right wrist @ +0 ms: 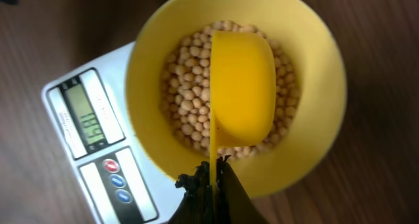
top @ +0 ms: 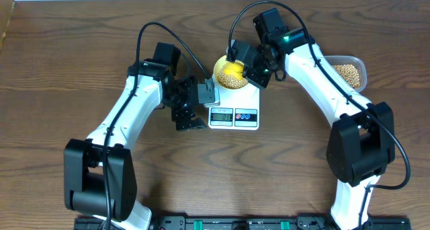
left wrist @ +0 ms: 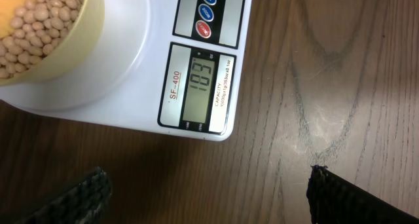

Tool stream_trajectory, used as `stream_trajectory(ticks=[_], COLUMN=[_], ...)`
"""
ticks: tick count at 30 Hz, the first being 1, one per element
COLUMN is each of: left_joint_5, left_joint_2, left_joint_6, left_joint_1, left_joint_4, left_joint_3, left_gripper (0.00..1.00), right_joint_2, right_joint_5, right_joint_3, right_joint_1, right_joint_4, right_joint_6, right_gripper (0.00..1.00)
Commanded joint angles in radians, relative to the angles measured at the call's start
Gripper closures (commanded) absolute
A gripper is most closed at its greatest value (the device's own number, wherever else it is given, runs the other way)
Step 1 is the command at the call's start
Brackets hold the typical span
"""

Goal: Scoop item into bowl and weigh 50g on scale

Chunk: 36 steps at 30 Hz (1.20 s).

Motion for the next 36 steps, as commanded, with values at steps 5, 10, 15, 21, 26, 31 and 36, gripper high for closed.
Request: stream_trajectory(ticks=[5, 10, 15, 21, 26, 31, 36], left_joint_5=[0.016, 0.016, 0.016, 0.016, 0.016, 0.016, 0.016], left_joint_2=[0.006, 0.006, 0.006, 0.006, 0.006, 0.006, 0.006], left_joint_6=[0.009, 0.009, 0.009, 0.009, 0.009, 0.009, 0.009], left_joint_1=[0.005, 0.005, 0.005, 0.005, 0.005, 0.005, 0.004], left_joint_4=[-0.005, -0.005, -0.005, -0.005, -0.005, -0.005, -0.005], left_joint_3=[-0.002, -0.002, -0.002, -0.002, -0.002, -0.002, -0.002], left_gripper=[0.03, 0.03, 0.02, 0.02, 0.02, 0.02, 0.02], right_joint_2=[0.008, 0.008, 0.008, 0.008, 0.008, 0.008, 0.008], right_joint_5=[-0.1, -0.21, -0.414, -0.56, -0.637, -0.703, -0.701], right_joint_3=[-0.004, -0.004, -0.004, -0.004, -0.004, -0.004, -0.004], right_joint_1=[0.004, -0.027, -0.084, -0.164, -0.205, -0.227, -0.236], right_joint_4=[-0.018, -0.026, -0.05, -0.063, -0.018, 0.006, 0.006], right_joint_6=[0.048, 0.122, 0.165, 0.248, 0.353, 0.385, 0.36], right_gripper=[0.99, 0.99, 0.99, 0.99, 0.99, 0.99, 0.99])
